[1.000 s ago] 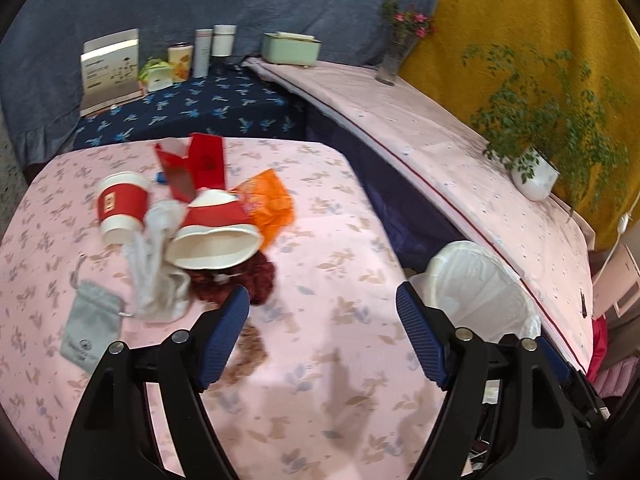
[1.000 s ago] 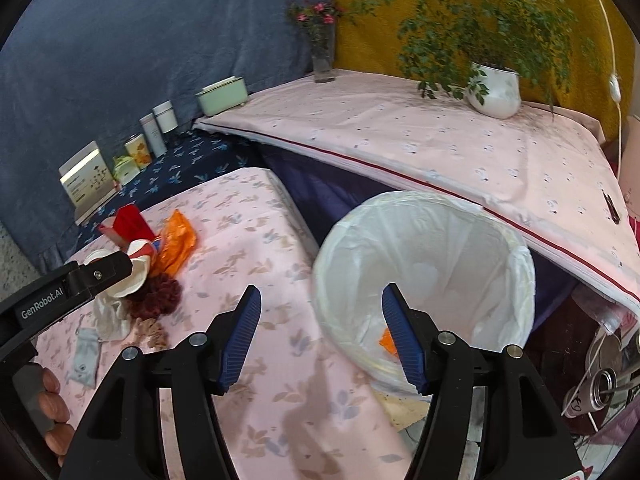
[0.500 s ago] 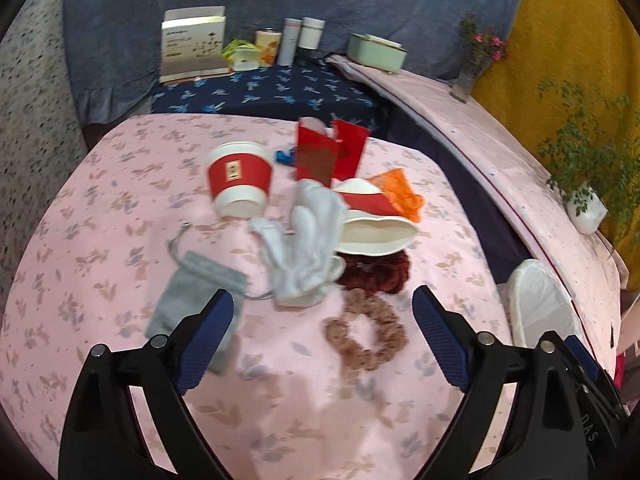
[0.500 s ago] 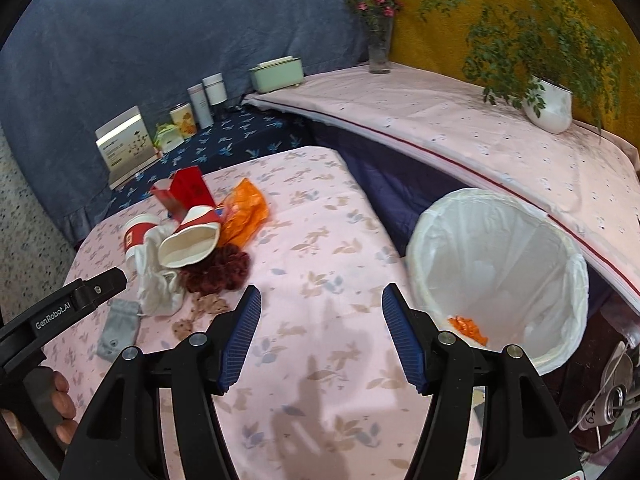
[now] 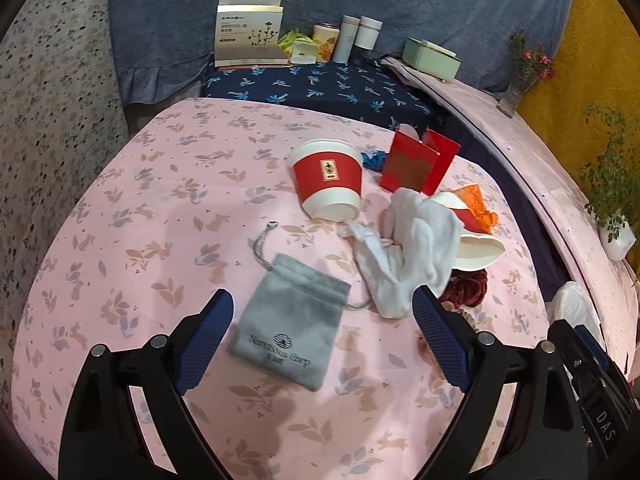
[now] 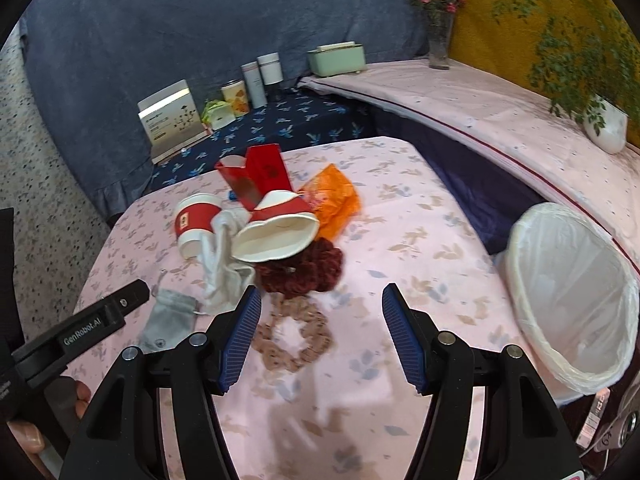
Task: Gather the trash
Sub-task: 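Move both grippers back from the bin toward the table, then grasp a white glove with the right gripper, then grasp the other white glove with the left gripper while the right gripper holds its glove, then carry both gloves over the white bin and open both grippers, then move both grippers back from the bin toward the table, then grasp the grey drawstring pouch with the left gripper while the right grasps the beige scrunchie, then carry the pouch and scrunchie over the white bin and open both grippers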
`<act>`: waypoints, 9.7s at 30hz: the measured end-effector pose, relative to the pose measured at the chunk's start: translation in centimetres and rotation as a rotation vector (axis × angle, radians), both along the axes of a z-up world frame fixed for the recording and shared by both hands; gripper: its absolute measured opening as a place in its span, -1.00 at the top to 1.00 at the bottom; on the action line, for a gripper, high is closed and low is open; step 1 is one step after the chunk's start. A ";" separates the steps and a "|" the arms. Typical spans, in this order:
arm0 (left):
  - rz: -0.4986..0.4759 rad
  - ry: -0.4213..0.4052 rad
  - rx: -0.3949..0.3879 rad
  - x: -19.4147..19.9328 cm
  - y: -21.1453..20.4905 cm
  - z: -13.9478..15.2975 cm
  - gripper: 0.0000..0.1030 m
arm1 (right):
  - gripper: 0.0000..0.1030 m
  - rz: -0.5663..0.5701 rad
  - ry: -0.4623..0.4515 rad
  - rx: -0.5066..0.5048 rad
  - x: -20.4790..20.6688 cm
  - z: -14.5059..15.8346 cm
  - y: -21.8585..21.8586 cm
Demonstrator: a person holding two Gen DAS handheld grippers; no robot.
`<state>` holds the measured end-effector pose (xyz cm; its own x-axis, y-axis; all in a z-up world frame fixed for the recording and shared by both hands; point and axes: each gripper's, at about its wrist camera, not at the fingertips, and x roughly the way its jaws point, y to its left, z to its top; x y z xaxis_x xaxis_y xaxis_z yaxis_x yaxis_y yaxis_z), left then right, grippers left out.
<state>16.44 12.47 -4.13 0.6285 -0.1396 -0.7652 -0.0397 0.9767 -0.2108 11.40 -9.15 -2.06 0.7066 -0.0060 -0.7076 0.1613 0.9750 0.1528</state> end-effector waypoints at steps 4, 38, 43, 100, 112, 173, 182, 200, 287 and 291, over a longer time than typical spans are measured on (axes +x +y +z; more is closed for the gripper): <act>0.012 0.001 0.013 0.6 0.8 -0.3 -0.68 | 0.01 0.045 -0.001 0.000 2.0 -0.2 1.9; 0.029 0.034 0.038 3.1 1.5 -1.3 -0.68 | 0.95 0.118 0.005 0.100 7.3 -1.4 4.2; 0.000 0.024 0.028 2.6 0.2 -0.9 -0.68 | 0.95 0.080 -0.044 0.115 5.8 0.6 2.0; -0.541 -0.108 0.036 -4.8 -26.2 5.2 0.81 | 0.95 -0.326 -0.172 0.120 -9.3 3.7 -19.0; -0.699 -0.074 0.003 -5.8 -33.7 4.6 0.80 | 0.95 -0.451 -0.148 0.121 -11.6 2.2 -24.8; -0.112 -0.021 0.034 -2.0 -6.9 0.5 -0.70 | -0.17 -0.138 -0.051 0.029 -5.4 1.6 -6.5; -0.025 0.041 0.083 -1.3 -1.7 -2.5 -0.74 | -0.17 -0.069 0.022 0.026 -3.1 -1.2 -2.5; -0.043 0.150 0.129 1.0 1.0 -7.2 -0.81 | -0.17 -0.043 0.151 0.007 2.1 -7.1 0.7; -0.762 -0.077 0.099 -7.2 -37.8 3.1 0.28 | 0.78 -0.531 -0.074 0.049 -13.0 0.0 -27.9; -0.736 -0.066 0.096 -6.4 -37.3 2.8 0.20 | 0.78 -0.524 -0.065 0.051 -12.3 -0.4 -28.0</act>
